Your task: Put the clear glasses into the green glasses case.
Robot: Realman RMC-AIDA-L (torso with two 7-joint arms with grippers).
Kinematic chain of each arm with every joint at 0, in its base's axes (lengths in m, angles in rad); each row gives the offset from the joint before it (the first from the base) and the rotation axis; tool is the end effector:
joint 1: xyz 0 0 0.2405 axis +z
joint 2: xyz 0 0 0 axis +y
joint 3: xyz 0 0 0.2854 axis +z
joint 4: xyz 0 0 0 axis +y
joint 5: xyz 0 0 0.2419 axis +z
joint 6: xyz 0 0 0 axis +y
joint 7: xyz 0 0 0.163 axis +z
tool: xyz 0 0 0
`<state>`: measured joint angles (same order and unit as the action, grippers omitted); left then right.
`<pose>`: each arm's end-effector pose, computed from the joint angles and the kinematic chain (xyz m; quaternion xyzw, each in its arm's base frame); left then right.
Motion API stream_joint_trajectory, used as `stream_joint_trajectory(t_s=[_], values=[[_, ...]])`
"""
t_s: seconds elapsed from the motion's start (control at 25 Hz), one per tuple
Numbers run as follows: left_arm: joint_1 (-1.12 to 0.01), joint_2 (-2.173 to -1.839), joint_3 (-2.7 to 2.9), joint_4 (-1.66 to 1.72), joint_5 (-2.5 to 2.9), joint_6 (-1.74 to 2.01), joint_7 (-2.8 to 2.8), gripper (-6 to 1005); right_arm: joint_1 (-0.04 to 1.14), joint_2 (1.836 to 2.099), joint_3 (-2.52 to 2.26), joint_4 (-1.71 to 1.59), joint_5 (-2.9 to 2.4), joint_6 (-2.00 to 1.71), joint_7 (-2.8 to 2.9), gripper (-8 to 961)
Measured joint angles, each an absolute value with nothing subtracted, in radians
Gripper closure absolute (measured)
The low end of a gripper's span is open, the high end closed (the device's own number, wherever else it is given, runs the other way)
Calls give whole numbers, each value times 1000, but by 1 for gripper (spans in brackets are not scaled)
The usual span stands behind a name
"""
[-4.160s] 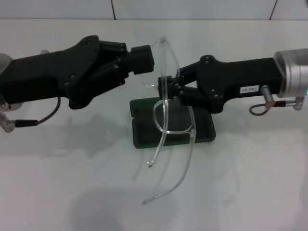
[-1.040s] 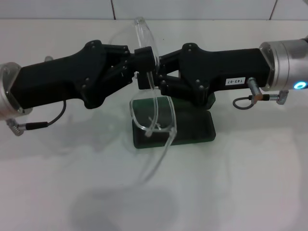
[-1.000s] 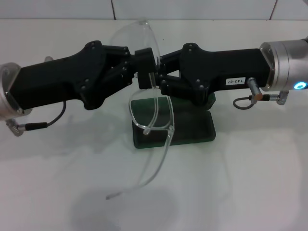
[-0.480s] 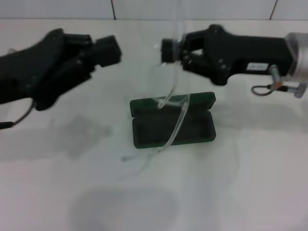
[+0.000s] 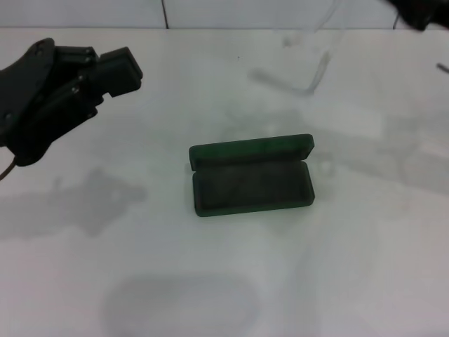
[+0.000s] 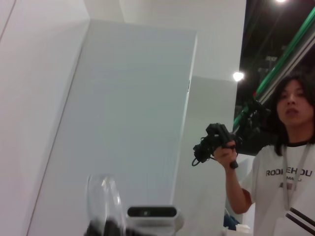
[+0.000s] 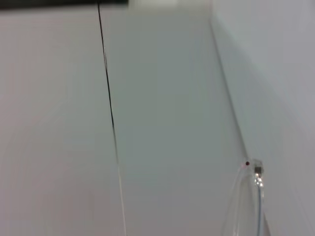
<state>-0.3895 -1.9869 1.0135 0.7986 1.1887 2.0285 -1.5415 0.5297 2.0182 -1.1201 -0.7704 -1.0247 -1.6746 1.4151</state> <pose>-0.2185 0.3138 0.0650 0.8520 0.0813 0.5165 0.0279 0.1616 0.3910 0.0454 -0.8293 0.0677 0.5481 0.0848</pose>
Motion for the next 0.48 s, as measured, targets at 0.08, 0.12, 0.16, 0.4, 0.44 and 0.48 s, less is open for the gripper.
stream_joint_trajectory(t_s=[0.08,0.12,0.16,0.4,0.44,0.48], values=[[-391,-1987,1015,799,1194,2029,-1540,948,532,2020,-1119,-764,-973,-1682,1415,839],[-393,-1987,1018,799,1195,2029,-1539,948,534,2020,-1119,-759,-951,-1682,1415,839],[-395,-1987,1021,799,1196,2029,-1539,948,537,2021,-1119,-752,-931,-1682,1415,839],[-417,-2004,1071,801,1199,2030,-1503,948,587,2028,-1179,-649,-767,-1682,1368,840],[-425,-2010,1081,801,1203,2030,-1494,948,599,2028,-1196,-636,-750,-1679,1352,840],[-433,-2016,1088,800,1208,2030,-1488,948,611,2028,-1217,-626,-743,-1675,1340,840]])
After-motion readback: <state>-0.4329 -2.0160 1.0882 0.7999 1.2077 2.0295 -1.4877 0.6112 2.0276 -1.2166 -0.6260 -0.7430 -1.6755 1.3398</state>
